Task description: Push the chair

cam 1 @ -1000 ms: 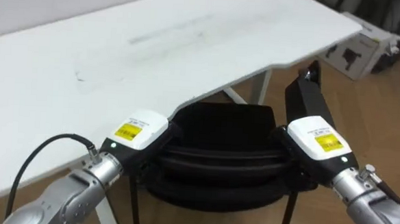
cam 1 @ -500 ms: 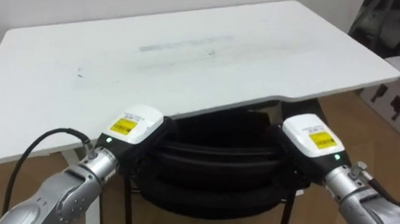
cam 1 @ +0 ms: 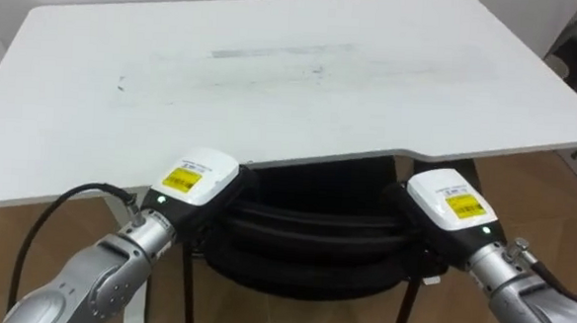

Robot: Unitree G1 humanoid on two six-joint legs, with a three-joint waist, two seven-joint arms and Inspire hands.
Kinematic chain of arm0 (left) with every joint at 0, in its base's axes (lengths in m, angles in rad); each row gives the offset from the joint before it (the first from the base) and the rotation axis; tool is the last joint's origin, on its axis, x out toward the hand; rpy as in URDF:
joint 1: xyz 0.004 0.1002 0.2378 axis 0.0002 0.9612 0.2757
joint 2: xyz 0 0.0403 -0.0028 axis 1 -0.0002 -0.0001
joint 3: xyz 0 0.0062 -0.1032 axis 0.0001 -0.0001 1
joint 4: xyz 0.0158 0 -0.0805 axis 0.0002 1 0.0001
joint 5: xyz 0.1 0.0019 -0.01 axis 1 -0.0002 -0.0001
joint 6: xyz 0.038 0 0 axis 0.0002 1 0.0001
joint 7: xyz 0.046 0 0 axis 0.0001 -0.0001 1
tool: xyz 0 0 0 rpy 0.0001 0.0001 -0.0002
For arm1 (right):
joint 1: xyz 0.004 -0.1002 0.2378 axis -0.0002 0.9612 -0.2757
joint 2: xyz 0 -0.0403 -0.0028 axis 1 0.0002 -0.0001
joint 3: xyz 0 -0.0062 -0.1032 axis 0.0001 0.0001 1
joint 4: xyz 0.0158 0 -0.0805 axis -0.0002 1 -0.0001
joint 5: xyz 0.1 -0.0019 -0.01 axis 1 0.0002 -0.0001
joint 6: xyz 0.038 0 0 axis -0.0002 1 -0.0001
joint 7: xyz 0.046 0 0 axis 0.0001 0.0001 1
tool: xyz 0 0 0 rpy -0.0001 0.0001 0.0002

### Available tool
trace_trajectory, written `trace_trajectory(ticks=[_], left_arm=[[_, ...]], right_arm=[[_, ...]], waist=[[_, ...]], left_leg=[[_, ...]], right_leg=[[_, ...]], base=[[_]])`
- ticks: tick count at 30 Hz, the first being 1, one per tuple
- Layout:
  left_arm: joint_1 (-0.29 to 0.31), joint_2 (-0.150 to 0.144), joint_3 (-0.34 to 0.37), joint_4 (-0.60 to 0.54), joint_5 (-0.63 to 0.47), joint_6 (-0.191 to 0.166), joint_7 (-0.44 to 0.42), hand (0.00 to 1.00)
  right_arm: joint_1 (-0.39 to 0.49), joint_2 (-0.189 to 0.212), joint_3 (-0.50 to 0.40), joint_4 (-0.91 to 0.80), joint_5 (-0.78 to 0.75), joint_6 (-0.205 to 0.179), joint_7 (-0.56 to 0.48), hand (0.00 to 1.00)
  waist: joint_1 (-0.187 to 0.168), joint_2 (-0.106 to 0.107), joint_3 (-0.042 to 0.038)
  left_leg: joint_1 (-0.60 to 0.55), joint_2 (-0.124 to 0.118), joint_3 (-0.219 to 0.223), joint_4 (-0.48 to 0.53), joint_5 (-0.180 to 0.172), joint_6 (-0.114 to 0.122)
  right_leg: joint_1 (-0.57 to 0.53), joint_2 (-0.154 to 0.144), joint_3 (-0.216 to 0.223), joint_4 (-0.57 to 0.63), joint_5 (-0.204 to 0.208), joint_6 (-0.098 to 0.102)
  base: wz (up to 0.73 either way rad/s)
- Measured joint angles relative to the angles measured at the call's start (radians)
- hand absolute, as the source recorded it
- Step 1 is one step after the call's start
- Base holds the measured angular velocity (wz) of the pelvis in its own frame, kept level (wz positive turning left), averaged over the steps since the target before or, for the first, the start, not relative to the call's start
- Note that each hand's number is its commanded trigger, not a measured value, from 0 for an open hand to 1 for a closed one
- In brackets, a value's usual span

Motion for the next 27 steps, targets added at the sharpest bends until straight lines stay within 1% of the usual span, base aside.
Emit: trace_trajectory(ticks=[1,2,3,4,5,6,7,8,9,10,11,12,13,14,15,16,17,18,19,20,21,23,24,25,27], left_arm=[[0.002,-0.005,0.002,0.001,0.011,0.000,0.000,1.00],[0.002,-0.019,0.005,0.006,0.024,0.000,0.000,1.00],[0.002,-0.023,0.007,0.009,0.030,0.001,-0.001,1.00],[0.002,-0.033,0.010,0.013,0.036,0.001,-0.001,1.00],[0.002,-0.043,0.010,0.018,0.039,0.003,-0.001,1.00],[0.002,-0.046,0.012,0.021,0.040,0.003,-0.001,1.00],[0.001,-0.046,0.027,0.022,0.040,-0.015,-0.001,1.00],[-0.001,-0.049,0.050,0.025,0.037,-0.037,-0.001,1.00],[0.001,-0.068,0.052,0.030,0.040,-0.030,-0.001,1.00],[0.003,-0.098,0.052,0.044,0.063,-0.016,-0.004,1.00],[0.003,-0.097,0.051,0.044,0.068,-0.017,-0.009,1.00],[0.004,-0.091,0.051,0.043,0.067,-0.025,-0.011,1.00],[0.010,-0.082,0.051,0.037,0.066,-0.037,-0.011,1.00],[0.013,-0.070,0.043,0.038,0.066,-0.042,-0.011,1.00],[0.013,-0.070,0.036,0.038,0.066,-0.041,-0.011,1.00],[0.012,-0.070,0.030,0.038,0.067,-0.040,-0.011,1.00],[0.010,-0.068,0.030,0.039,0.067,-0.040,-0.011,1.00],[0.009,-0.066,0.030,0.039,0.067,-0.040,-0.011,1.00],[0.007,-0.062,0.031,0.039,0.067,-0.040,-0.011,0.99],[0.006,-0.060,0.031,0.040,0.067,-0.040,-0.011,0.97],[0.003,-0.060,0.031,0.044,0.067,-0.040,-0.010,0.91],[0.000,-0.057,0.031,0.043,0.068,-0.039,-0.008,0.87],[-0.001,-0.056,0.031,0.042,0.068,-0.039,-0.008,0.85],[-0.002,-0.055,0.031,0.040,0.068,-0.039,-0.008,0.71],[-0.002,-0.056,0.032,0.040,0.067,-0.036,-0.008,0.70]], right_arm=[[0.002,0.002,-0.001,0.000,-0.010,-0.001,0.001,1.00],[0.008,0.003,-0.007,-0.001,-0.010,-0.001,0.002,1.00],[0.008,0.002,-0.008,-0.001,-0.011,0.000,0.003,1.00],[0.008,0.000,-0.013,-0.002,-0.011,-0.001,0.006,1.00],[0.008,0.001,-0.014,-0.002,-0.012,-0.001,0.011,1.00],[0.008,-0.001,-0.014,-0.003,-0.012,-0.001,0.011,1.00],[0.007,-0.013,-0.012,-0.032,-0.014,0.001,0.013,1.00],[0.006,-0.032,-0.017,-0.061,-0.007,0.000,0.017,1.00],[0.007,-0.044,-0.018,-0.066,-0.003,0.000,0.021,1.00],[0.007,-0.055,-0.017,-0.066,-0.003,0.004,0.041,1.00],[0.008,-0.050,-0.015,-0.065,-0.003,0.009,0.046,1.00],[0.009,-0.048,-0.012,-0.065,-0.007,0.014,0.049,1.00],[0.012,-0.037,-0.009,-0.058,-0.014,0.017,0.047,1.00],[0.033,-0.029,-0.005,-0.058,-0.019,0.026,0.037,1.00],[0.043,-0.032,-0.007,-0.059,-0.018,0.024,0.030,1.00],[0.048,-0.040,-0.006,-0.059,-0.018,0.019,0.025,1.00],[0.050,-0.035,-0.005,-0.058,-0.018,0.022,0.021,1.00],[0.050,-0.033,-0.005,-0.057,-0.019,0.023,0.019,1.00],[0.050,-0.024,-0.004,-0.057,-0.019,0.030,0.018,1.00],[0.050,-0.019,-0.002,-0.057,-0.019,0.034,0.018,1.00],[0.050,-0.016,-0.002,-0.057,-0.019,0.036,0.018,1.00],[0.050,-0.015,-0.002,-0.057,-0.019,0.035,0.018,1.00],[0.050,-0.015,-0.002,-0.057,-0.019,0.034,0.016,1.00],[0.050,-0.016,-0.002,-0.058,-0.019,0.032,0.011,1.00],[0.050,-0.016,-0.002,-0.060,-0.019,0.032,0.010,1.00]], waist=[[-0.001,0.000,0.0000],[-0.002,0.001,-0.0003],[-0.002,0.001,-0.0005],[0.001,0.006,-0.0022],[0.007,0.016,-0.0042],[0.013,0.029,-0.0026],[0.013,0.036,-0.0037],[-0.002,0.021,-0.0032],[-0.003,0.025,-0.0031],[0.001,0.029,-0.0022],[0.001,0.029,-0.0017],[0.012,0.031,-0.0019],[0.021,0.032,0.0010],[0.020,0.029,-0.0006],[0.016,0.028,-0.0006],[0.012,0.029,-0.0002],[0.011,0.030,0.0004],[0.011,0.032,0.0014],[0.015,0.035,0.0030],[0.018,0.035,0.0029],[0.028,0.036,0.0031],[0.037,0.036,0.0030],[0.037,0.037,0.0029],[0.037,0.038,0.0026],[0.037,0.043,0.0014]], left_leg=[[0.009,-0.004,-0.005,-0.026,0.021,-0.004],[0.017,-0.007,-0.008,-0.045,0.033,0.000],[0.022,-0.009,-0.008,-0.054,0.037,0.005],[0.022,-0.015,0.001,-0.070,0.040,0.011],[0.024,-0.013,0.004,-0.102,0.055,0.029],[0.025,0.004,0.000,-0.119,0.067,0.033],[0.005,0.000,0.002,-0.094,0.065,0.009],[-0.033,-0.037,0.015,-0.005,0.031,0.011],[-0.040,-0.044,0.021,0.025,0.024,0.016],[-0.029,-0.062,0.035,0.020,0.024,0.027],[-0.024,-0.068,0.035,0.004,0.025,0.027],[-0.009,-0.079,0.053,-0.027,0.028,0.031],[0.011,-0.078,0.058,-0.057,0.049,0.057],[0.028,-0.076,0.055,-0.078,0.057,0.058],[0.034,-0.078,0.052,-0.090,0.062,0.059],[0.041,-0.081,0.045,-0.112,0.071,0.059],[0.043,-0.078,0.041,-0.125,0.079,0.057],[0.042,-0.074,0.039,-0.128,0.080,0.055],[0.041,-0.064,0.040,-0.131,0.083,0.052],[0.042,-0.060,0.040,-0.134,0.084,0.050],[0.042,-0.055,0.043,-0.138,0.085,0.049],[0.039,-0.047,0.046,-0.147,0.089,0.044],[0.039,-0.047,0.046,-0.153,0.092,0.044],[0.039,-0.048,0.046,-0.161,0.098,0.043],[0.040,-0.047,0.048,-0.169,0.103,0.042]], right_leg=[[0.016,0.000,-0.022,-0.025,0.007,0.003],[0.028,0.001,-0.034,-0.043,0.012,0.008],[0.032,0.002,-0.035,-0.048,0.014,0.012],[0.032,0.004,-0.036,-0.058,0.015,0.034],[0.031,0.015,-0.025,-0.069,0.013,0.131],[0.022,0.028,0.008,-0.053,0.011,0.203],[-0.031,0.006,0.167,0.111,-0.022,0.161],[-0.060,-0.009,0.297,0.199,-0.129,0.150],[-0.059,-0.017,0.296,0.206,-0.131,0.125],[-0.038,-0.034,0.275,0.184,-0.130,0.131],[-0.027,-0.045,0.260,0.170,-0.127,0.136],[-0.009,-0.067,0.204,0.143,-0.119,0.148],[0.015,-0.079,0.150,0.122,-0.111,0.159],[0.047,-0.075,0.125,0.093,-0.098,0.166],[0.059,-0.073,0.116,0.079,-0.091,0.166],[0.071,-0.066,0.112,0.052,-0.077,0.157],[0.078,-0.054,0.110,0.021,-0.059,0.144],[0.082,-0.046,0.110,0.005,-0.050,0.141],[0.089,-0.032,0.112,-0.020,-0.038,0.141],[0.092,-0.026,0.112,-0.031,-0.034,0.139],[0.092,-0.022,0.111,-0.039,-0.029,0.140],[0.092,-0.010,0.110,-0.063,-0.016,0.134],[0.092,-0.008,0.109,-0.068,-0.013,0.133],[0.090,-0.008,0.108,-0.073,-0.010,0.130],[0.091,-0.004,0.108,-0.084,-0.002,0.122]], base=[[0.20],[0.21],[0.15],[0.00],[-0.08],[-0.19],[0.09],[0.19],[0.29],[0.04],[-0.16],[-0.33],[-0.26],[0.00],[0.31],[0.26],[0.12],[-0.04],[-0.07],[-0.12],[-0.12],[-0.08],[0.00],[0.00],[0.00]])
